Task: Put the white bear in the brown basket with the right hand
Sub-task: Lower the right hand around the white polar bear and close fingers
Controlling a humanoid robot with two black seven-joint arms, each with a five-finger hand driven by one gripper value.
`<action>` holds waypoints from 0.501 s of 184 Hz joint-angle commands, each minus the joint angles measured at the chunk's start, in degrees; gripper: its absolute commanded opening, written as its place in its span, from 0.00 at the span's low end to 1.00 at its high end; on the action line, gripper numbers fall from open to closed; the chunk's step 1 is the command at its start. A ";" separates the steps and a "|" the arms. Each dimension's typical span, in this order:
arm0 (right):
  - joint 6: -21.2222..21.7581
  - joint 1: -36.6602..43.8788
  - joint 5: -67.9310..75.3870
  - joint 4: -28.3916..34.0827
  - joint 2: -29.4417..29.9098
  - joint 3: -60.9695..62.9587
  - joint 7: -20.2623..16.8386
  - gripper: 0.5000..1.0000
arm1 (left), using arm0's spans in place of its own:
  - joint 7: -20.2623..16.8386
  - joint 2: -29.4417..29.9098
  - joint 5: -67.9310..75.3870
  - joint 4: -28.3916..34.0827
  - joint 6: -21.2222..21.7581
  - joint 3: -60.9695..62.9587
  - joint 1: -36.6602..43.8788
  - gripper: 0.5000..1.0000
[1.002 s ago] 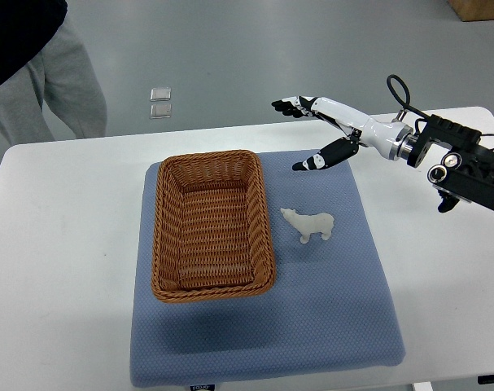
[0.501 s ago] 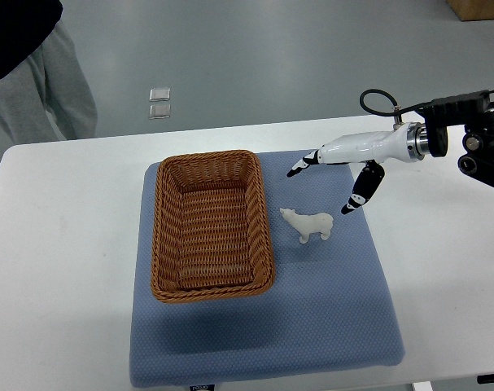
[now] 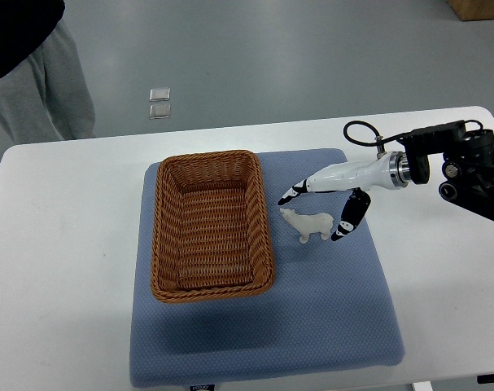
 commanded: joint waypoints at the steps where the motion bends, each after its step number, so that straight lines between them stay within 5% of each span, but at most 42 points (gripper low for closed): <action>1: -0.09 -0.89 0.34 -1.45 0.79 0.50 -1.81 0.83 | 0.00 0.00 0.00 0.00 0.00 0.00 0.01 1.00; 92: -1.06 -2.74 3.95 -2.07 2.55 0.68 -7.70 0.83 | 0.00 0.00 0.00 0.00 0.00 0.00 0.01 1.00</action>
